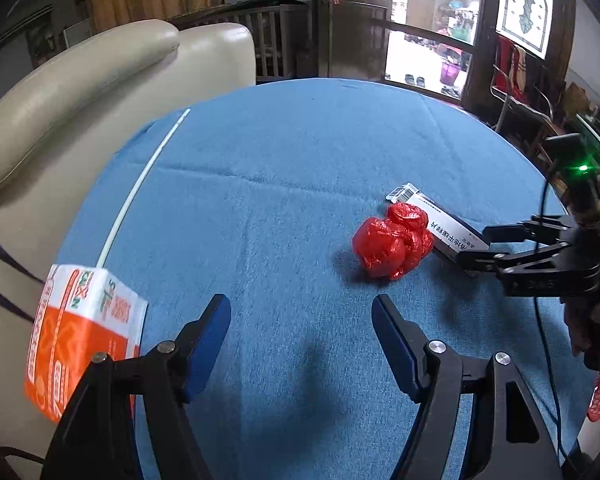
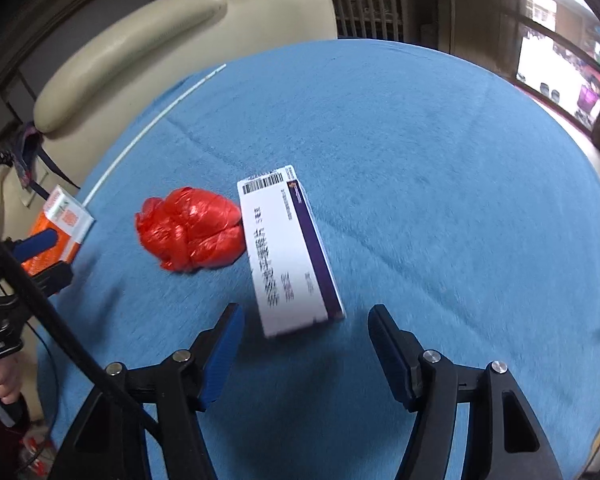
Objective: Collect trash
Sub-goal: 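Grasp the white medicine box with the right gripper while the left gripper grasps the red bag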
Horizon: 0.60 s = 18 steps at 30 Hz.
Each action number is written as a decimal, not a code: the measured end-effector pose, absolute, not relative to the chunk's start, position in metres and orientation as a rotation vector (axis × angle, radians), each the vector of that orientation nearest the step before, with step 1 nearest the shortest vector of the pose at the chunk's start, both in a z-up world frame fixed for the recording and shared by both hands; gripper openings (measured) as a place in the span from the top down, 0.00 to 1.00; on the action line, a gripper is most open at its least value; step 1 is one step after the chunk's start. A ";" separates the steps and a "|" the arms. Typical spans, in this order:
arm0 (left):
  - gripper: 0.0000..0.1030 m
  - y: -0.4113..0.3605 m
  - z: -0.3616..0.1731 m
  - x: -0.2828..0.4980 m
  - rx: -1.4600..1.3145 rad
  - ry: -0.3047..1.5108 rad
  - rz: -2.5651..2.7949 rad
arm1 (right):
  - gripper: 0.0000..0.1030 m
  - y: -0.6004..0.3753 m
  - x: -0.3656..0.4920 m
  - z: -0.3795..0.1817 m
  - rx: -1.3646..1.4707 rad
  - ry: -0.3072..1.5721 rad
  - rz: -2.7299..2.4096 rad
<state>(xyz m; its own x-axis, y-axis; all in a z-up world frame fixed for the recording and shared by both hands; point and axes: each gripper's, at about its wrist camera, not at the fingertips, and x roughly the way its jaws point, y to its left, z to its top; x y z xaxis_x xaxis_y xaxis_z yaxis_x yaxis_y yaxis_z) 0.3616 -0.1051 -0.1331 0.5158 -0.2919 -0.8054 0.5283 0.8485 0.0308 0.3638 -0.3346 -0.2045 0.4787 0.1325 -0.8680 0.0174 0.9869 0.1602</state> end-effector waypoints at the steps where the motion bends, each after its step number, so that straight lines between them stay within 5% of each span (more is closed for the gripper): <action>1: 0.29 -0.110 -0.134 0.365 0.297 0.905 -0.512 | 0.34 -0.332 0.369 -0.209 0.129 1.084 0.065; 4: 0.29 -0.127 -0.135 0.371 0.321 0.900 -0.552 | 0.36 -0.324 0.376 -0.211 0.061 1.058 0.078; 6: 0.29 -0.139 -0.136 0.374 0.324 0.892 -0.586 | 0.49 -0.322 0.373 -0.211 0.036 1.032 0.066; 14: 0.29 -0.173 -0.151 0.396 0.267 0.941 -0.676 | 0.50 -0.350 0.333 -0.206 0.151 1.006 0.035; 16: 0.37 -0.175 -0.157 0.400 0.233 0.963 -0.707 | 0.50 -0.359 0.317 -0.201 0.198 0.993 0.026; 17: 0.57 -0.177 -0.160 0.401 0.224 0.981 -0.720 | 0.50 -0.363 0.307 -0.198 0.219 0.983 0.019; 18: 0.57 -0.178 -0.161 0.400 0.215 0.992 -0.728 | 0.50 -0.366 0.297 -0.195 0.243 0.974 0.014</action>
